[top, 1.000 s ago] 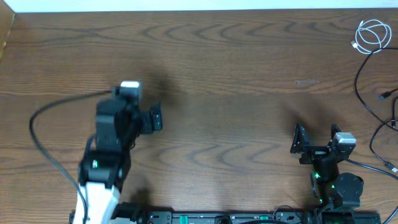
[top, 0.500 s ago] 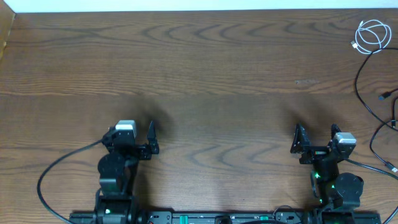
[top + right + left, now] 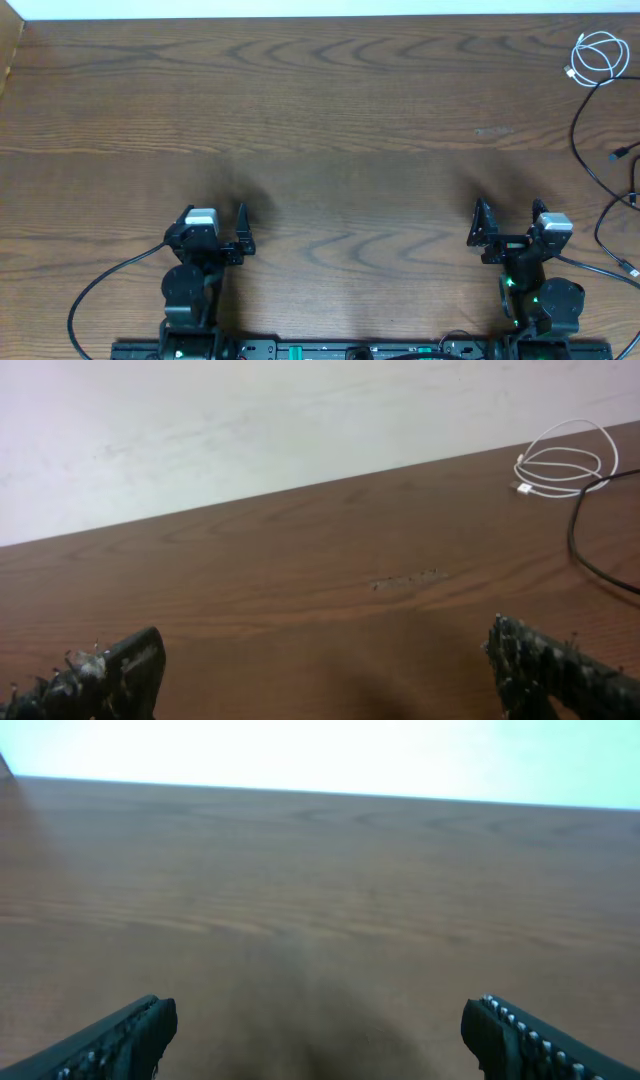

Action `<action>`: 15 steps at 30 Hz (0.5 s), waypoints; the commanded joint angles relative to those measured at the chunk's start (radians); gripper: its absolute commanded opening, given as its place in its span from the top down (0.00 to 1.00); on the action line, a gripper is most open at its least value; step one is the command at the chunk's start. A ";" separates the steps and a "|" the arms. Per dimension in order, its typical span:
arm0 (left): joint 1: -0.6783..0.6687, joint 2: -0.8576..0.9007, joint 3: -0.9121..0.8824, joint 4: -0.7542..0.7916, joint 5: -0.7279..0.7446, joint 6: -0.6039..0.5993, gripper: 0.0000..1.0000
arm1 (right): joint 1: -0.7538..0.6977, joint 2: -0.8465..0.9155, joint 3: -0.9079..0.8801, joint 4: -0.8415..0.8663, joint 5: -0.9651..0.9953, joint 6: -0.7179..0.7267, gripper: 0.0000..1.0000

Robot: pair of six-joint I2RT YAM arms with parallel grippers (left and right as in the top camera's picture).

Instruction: Untangle cables

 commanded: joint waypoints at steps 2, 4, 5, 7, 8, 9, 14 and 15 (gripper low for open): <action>0.004 -0.060 -0.003 -0.033 -0.017 0.010 0.04 | 0.006 -0.008 -0.002 -0.004 0.004 -0.014 0.01; 0.004 -0.098 -0.003 -0.078 -0.018 0.010 0.04 | 0.006 -0.008 -0.002 -0.004 0.004 -0.014 0.01; 0.004 -0.117 -0.003 -0.080 -0.021 0.010 0.04 | 0.006 -0.008 -0.002 -0.004 0.004 -0.014 0.01; 0.004 -0.145 -0.003 -0.076 -0.021 0.010 0.04 | 0.006 -0.008 -0.002 -0.004 0.004 -0.014 0.01; 0.004 -0.144 -0.003 -0.081 -0.021 0.010 0.04 | 0.006 -0.008 -0.002 -0.004 0.004 -0.014 0.01; 0.004 -0.145 -0.003 -0.079 -0.021 0.010 0.04 | 0.006 -0.008 -0.002 -0.004 0.004 -0.014 0.01; 0.004 -0.145 -0.003 -0.078 -0.021 0.010 0.04 | 0.006 -0.008 -0.002 -0.004 0.004 -0.014 0.01; 0.004 -0.145 -0.003 -0.078 -0.021 0.010 0.04 | 0.006 -0.008 -0.002 -0.004 0.004 -0.014 0.01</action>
